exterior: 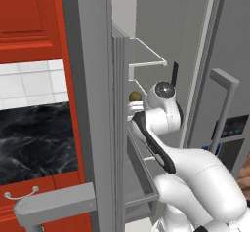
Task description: Take the cheese, steak, and potato from the fridge and place them on the plate on the dining counter to create an appetizer plate.
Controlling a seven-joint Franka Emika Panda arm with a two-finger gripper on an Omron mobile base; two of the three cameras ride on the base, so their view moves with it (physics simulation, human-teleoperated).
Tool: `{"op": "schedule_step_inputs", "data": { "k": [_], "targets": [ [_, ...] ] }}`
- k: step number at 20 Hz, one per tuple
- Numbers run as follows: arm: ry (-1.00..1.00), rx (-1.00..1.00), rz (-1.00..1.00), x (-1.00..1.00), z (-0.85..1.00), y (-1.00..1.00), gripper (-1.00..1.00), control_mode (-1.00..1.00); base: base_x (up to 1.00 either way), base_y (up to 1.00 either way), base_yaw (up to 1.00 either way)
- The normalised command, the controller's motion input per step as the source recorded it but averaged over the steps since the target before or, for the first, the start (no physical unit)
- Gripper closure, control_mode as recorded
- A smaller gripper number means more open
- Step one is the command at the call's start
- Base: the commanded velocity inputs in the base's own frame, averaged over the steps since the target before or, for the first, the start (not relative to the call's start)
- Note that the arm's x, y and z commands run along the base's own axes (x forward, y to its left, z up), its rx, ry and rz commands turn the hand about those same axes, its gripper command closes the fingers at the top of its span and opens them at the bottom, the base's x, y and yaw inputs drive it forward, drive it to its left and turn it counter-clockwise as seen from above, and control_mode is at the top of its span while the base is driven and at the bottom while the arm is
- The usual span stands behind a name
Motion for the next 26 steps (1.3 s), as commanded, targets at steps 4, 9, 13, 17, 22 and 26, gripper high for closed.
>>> {"op": "schedule_step_inputs", "data": {
  "k": [4,9,13,17,22,26],
  "targets": [
    [-0.02,0.0,-0.08,0.42,-0.02,0.0,-1.0,-1.0,0.0,0.0,0.0],
    [0.0,0.0,-0.09,0.44,0.0,0.0,-1.0,-1.0,0.0,0.0,0.0],
    [0.0,0.0,-0.08,0.42,0.0,0.0,-1.0,-1.0,0.0,0.0,0.0],
    [0.0,0.0,-0.08,0.38,-0.01,0.0,-1.0,-1.0,0.0,0.0,0.0],
    [0.0,0.0,-0.08,0.35,-0.04,0.0,-1.0,-1.0,0.0,0.0,0.0],
    [0.0,0.0,-0.07,0.32,-0.07,0.0,-1.0,-1.0,0.0,0.0,0.0]
  ]
}}
